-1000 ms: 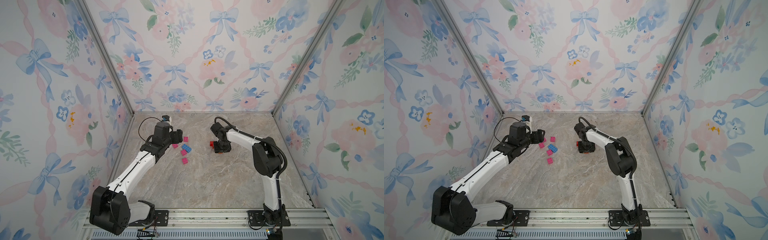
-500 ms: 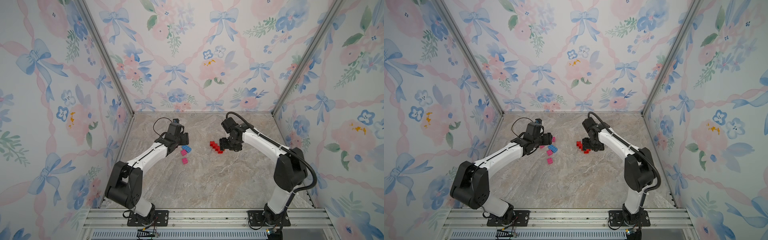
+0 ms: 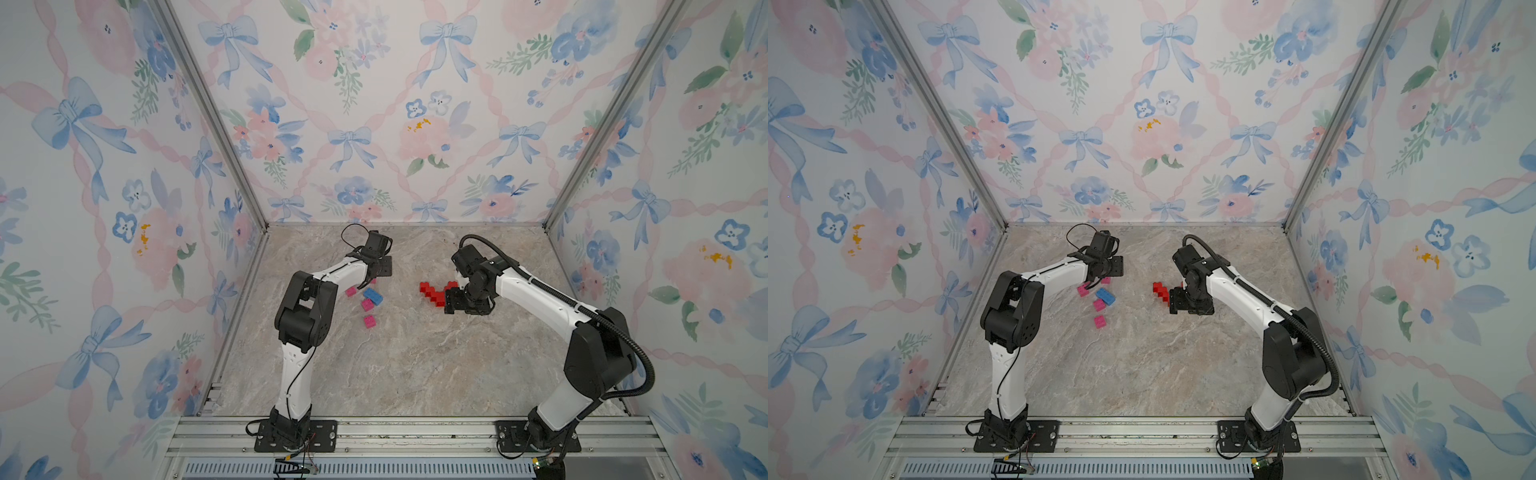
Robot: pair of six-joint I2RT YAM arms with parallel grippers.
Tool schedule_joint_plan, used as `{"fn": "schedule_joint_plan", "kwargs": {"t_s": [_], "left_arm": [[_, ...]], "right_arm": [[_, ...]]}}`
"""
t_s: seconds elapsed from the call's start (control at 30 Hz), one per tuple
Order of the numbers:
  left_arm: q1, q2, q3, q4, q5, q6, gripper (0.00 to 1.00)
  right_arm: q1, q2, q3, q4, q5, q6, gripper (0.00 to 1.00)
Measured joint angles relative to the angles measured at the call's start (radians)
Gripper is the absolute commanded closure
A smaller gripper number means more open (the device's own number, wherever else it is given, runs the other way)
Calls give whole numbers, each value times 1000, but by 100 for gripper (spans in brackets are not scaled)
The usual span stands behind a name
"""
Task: Assemble the letter v with lego
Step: Pick up the lego brick from the center of the board.
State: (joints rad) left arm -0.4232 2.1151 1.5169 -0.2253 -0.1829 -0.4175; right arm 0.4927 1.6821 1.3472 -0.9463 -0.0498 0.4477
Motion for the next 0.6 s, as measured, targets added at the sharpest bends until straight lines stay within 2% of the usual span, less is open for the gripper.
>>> {"fn": "schedule_joint_plan", "kwargs": {"t_s": [0.1,0.2,0.47,0.6], "left_arm": [[0,14,0,-27,-21,-15,26],[0,29,0,-39,-30,-30,29],[-11,40,-17,-46,-46,-68,59],[-16,35,-28,-35,-65,-84,70]], "right_arm": [[-15,0,-11,10,-10,-8,21],[-30,0,-19,17,-19,-16,21],[-63,0,-35,24,-27,-23,21],[-68,-2,-42,32,-26,-29,22]]}}
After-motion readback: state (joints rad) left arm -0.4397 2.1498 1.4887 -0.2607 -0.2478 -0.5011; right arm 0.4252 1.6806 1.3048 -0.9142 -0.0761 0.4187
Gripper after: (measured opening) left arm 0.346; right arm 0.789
